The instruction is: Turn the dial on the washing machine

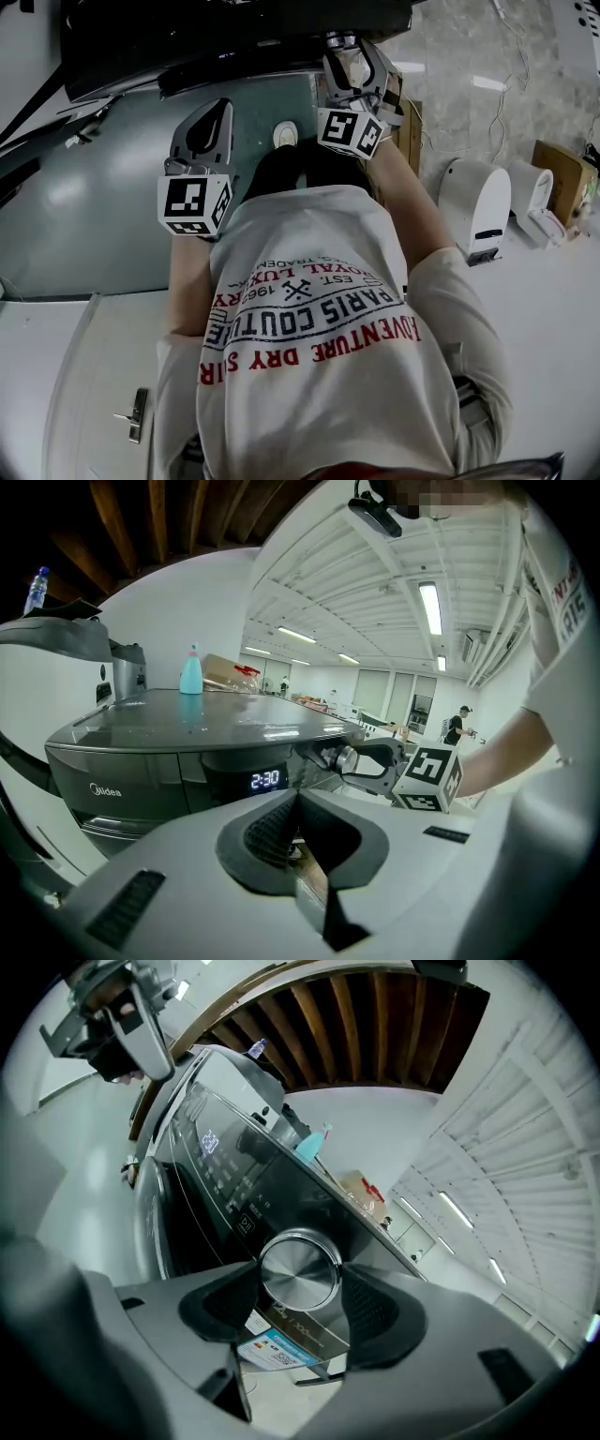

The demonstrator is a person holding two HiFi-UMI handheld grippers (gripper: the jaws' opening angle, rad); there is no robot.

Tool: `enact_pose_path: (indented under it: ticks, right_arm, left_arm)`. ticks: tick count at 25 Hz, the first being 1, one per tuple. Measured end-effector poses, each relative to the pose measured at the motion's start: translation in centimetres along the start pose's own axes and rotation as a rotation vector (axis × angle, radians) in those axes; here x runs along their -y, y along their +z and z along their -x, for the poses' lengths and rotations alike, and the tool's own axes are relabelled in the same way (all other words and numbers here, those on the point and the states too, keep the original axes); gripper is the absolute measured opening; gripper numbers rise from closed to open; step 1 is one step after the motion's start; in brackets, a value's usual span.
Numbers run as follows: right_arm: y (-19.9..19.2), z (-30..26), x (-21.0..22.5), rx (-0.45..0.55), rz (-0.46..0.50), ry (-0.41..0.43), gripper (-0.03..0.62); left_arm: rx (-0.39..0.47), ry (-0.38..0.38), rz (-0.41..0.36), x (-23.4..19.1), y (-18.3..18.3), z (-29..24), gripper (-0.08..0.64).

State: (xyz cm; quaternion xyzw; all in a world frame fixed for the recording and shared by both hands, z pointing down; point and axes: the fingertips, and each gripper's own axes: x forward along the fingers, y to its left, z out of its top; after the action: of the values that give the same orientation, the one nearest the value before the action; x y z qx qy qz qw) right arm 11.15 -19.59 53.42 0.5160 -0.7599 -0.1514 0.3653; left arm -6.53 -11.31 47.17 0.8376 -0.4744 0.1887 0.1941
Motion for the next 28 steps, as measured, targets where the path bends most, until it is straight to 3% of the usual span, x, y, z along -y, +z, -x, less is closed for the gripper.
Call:
enact_pose_path:
  ticks: [4, 8, 10, 13, 15, 21, 28]
  right_arm:
    - [-0.1, 0.0, 0.0, -0.011, -0.012, -0.012, 0.287]
    - [0.1, 0.1, 0.3, -0.010, -0.108, 0.000, 0.285]
    - [0.0, 0.1, 0.3, -0.011, -0.219, 0.021, 0.284]
    - [0.0, 0.0, 0.5, -0.016, -0.460, 0.072, 0.284]
    - [0.2, -0.1, 0.7, -0.026, -0.549, 0.100, 0.284]
    - [0.4, 0.1, 0.8, -0.037, -0.532, 0.123, 0.284]
    - [1.8, 3.2, 1.4, 0.020, -0.508, 0.133, 0.284]
  left_arm:
    - [0.002, 0.006, 0.001, -0.4, 0.0, 0.1, 0.016]
    - [0.002, 0.008, 0.001, -0.5, 0.2, 0.2, 0.016]
    - [0.001, 0.008, 0.000, -0.5, 0.1, 0.3, 0.016]
    - [0.002, 0.007, 0.000, -0.6, 0.0, 0.4, 0.016]
    - [0.002, 0.007, 0.003, -0.8, -0.1, 0.4, 0.016]
    - [0.016, -0.009, -0.008, 0.0, 0.4, 0.3, 0.016]
    - [0.052, -0.008, -0.028, 1.4, 1.9, 1.1, 0.017]
